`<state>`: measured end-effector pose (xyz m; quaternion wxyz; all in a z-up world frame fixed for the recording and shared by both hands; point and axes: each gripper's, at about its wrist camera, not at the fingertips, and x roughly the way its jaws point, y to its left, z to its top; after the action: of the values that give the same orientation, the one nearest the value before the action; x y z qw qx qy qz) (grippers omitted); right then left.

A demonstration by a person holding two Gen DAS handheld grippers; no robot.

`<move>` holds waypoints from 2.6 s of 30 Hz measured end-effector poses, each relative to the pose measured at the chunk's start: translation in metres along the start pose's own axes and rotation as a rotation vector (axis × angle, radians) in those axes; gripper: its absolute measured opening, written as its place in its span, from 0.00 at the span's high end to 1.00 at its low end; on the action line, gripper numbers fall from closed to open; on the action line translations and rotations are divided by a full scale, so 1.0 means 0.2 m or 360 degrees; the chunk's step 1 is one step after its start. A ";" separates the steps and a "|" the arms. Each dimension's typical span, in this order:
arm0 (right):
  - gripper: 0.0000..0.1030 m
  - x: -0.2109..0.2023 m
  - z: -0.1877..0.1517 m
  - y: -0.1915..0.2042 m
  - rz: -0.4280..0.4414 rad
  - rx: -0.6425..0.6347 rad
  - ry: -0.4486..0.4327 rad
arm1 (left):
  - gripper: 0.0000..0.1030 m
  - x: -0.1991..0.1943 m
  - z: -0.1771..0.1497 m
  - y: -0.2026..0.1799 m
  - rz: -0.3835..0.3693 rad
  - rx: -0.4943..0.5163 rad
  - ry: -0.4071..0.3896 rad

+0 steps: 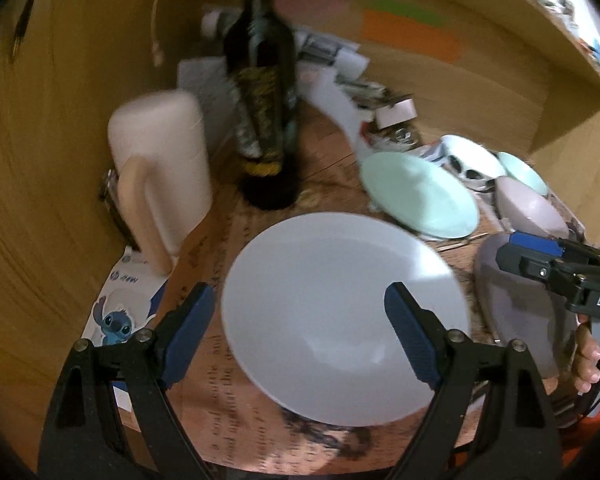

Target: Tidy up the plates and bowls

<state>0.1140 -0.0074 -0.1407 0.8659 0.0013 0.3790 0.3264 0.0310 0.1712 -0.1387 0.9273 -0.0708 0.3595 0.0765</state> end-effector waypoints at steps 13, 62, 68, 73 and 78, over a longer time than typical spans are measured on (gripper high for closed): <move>0.71 0.24 0.06 0.04 -0.0028 -0.0005 0.0306 | 0.48 0.18 -0.05 0.18 -0.0041 -0.0108 0.0185; 0.80 -0.07 0.03 -0.13 -0.0062 0.0126 0.0057 | 0.63 0.08 0.05 -0.07 -0.0187 0.0000 0.0112; 0.80 -0.20 -0.01 -0.22 -0.0099 0.0171 0.0000 | 0.63 0.07 0.07 -0.21 -0.0252 0.0048 0.0101; 0.80 -0.28 -0.05 -0.29 -0.0123 0.0212 -0.0033 | 0.63 0.06 0.08 -0.32 -0.0283 0.0099 0.0090; 0.80 -0.36 -0.10 -0.36 -0.0142 0.0246 -0.0061 | 0.63 0.06 0.08 -0.43 -0.0314 0.0132 0.0101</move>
<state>0.1050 -0.1100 -0.1265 0.8840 0.0574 0.3861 0.2573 0.0673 0.0921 -0.1282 0.9206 -0.0700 0.3827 -0.0324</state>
